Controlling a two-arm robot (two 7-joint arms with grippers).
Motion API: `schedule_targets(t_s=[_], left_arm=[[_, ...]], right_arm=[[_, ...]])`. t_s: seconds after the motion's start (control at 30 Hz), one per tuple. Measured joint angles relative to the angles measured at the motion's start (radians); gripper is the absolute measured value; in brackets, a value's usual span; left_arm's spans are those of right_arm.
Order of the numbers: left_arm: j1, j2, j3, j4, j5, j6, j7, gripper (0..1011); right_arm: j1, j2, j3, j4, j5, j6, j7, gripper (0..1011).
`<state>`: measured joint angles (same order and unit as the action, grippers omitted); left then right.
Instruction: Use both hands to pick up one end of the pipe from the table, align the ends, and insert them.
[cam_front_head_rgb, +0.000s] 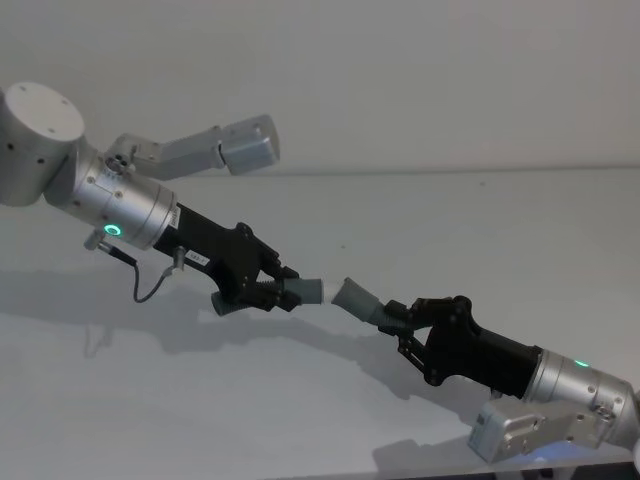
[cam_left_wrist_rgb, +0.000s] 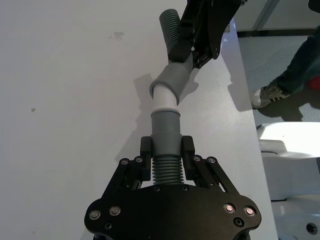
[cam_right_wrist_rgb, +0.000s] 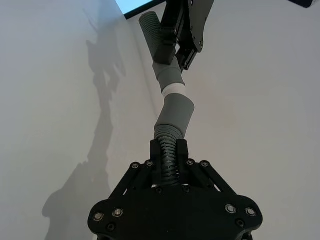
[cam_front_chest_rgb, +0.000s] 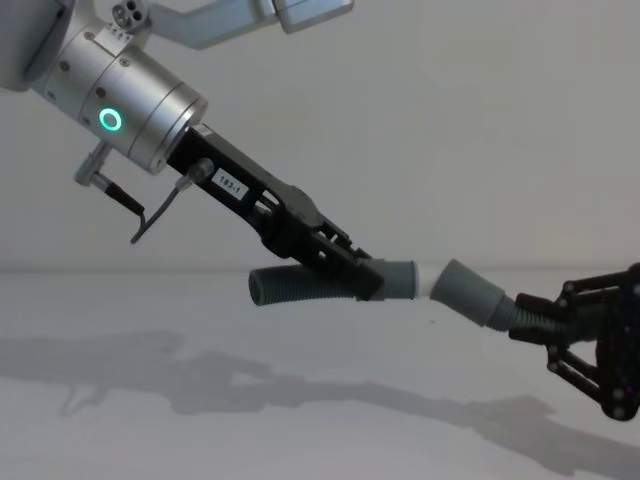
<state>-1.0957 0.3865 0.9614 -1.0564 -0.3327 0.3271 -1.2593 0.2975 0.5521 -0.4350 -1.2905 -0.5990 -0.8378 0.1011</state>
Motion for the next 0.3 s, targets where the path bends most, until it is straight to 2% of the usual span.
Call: schedule_targets(t_s=[0.3], left_arm=[[-0.003, -0.004, 0.003, 0.002, -0.002, -0.002, -0.002, 327]], right_arm=[[0.003, 0.001, -0.003, 0.001, -0.001, -0.006, 0.003, 158]])
